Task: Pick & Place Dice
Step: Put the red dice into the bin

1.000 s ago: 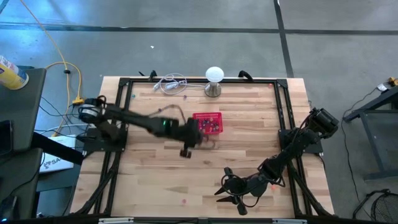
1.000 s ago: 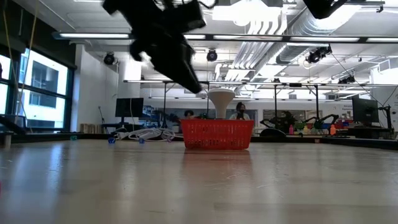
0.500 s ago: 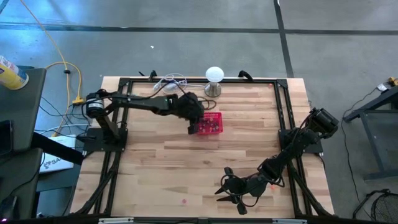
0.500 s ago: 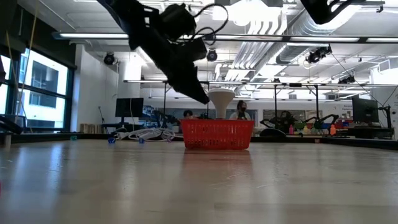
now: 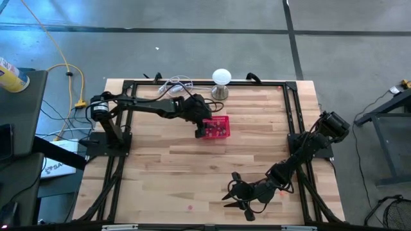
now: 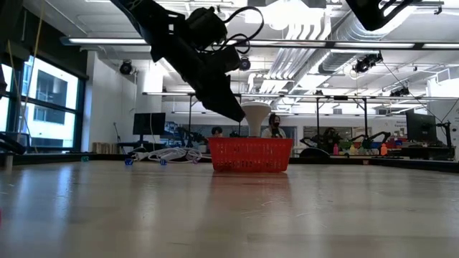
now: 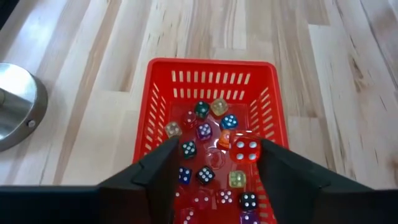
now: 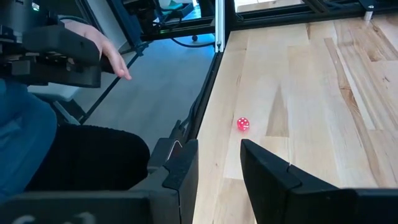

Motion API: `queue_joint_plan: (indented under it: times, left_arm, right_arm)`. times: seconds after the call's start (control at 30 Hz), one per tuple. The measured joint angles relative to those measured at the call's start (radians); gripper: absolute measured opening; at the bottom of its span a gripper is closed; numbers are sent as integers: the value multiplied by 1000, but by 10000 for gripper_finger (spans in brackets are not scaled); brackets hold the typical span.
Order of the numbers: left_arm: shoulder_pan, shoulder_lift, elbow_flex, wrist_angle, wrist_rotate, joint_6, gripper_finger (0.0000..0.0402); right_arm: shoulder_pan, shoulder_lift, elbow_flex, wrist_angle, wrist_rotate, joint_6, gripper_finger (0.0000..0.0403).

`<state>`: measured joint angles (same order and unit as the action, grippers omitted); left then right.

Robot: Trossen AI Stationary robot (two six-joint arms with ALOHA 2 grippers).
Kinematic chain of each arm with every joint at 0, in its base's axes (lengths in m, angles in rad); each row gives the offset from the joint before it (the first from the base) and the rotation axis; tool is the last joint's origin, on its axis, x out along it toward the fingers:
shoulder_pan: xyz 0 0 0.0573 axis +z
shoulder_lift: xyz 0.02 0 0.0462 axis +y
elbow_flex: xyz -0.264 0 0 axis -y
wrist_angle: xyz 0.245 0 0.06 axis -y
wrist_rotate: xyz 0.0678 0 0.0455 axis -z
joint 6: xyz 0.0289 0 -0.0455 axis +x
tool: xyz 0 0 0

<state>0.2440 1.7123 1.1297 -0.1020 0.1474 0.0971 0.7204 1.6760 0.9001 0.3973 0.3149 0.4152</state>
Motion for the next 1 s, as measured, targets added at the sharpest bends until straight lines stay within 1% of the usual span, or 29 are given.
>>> queue_joint_plan:
  times: [0.13, 0.2, 0.23, 0.27, 0.37, 0.4, 0.43, 0.47, 0.53, 0.67, 0.73, 0.8, 0.87, 1.0]
  left_arm:
    - [0, 0, 0, -1, 0, 2, 229]
    - [0, 0, 0, -2, 0, 1, 237]
    - [0, 0, 0, -2, 0, 1, 239]
    - [0, 0, 0, -1, -1, 1, 240]
    - [0, 0, 0, -2, -1, 0, 241]
    - [0, 0, 0, -2, 0, 0, 241]
    - [0, 0, 0, -2, 6, -2, 241]
    - [0, 0, 0, -2, 17, -5, 241]
    - [0, 0, 0, -2, 42, -8, 241]
    - [-1, 0, 0, -8, 92, -8, 241]
    - [-1, 0, 0, -9, 106, -5, 241]
    - [-1, 0, 0, -11, 106, 6, 241]
    - [0, 0, 0, -11, 107, 12, 241]
    - [0, 0, 0, -11, 107, 14, 241]
  right_arm:
    - [-3, 0, 0, -3, 1, -29, 110]
    - [-8, 0, 0, -2, 40, -70, 110]
    - [-14, 0, 0, -2, 89, -101, 110]
    - [-20, 0, 0, -2, 161, -135, 110]
    - [-49, 0, 0, -12, 413, -260, 108]
    - [-67, 0, 0, -33, 480, -291, 107]
    - [-90, 0, 0, -61, 525, -304, 106]
    - [-116, 0, 0, -94, 550, -301, 104]
    - [-177, 0, -1, -155, 556, -257, 102]
    - [-288, 2, -1, -270, 546, -106, 93]
    - [-329, 18, -1, -285, 549, -82, 88]
    - [-352, 22, -3, -278, 548, -123, 82]
    - [-377, 19, 0, -227, 508, -186, 77]
    - [-426, 30, -1, -183, 462, -245, 69]
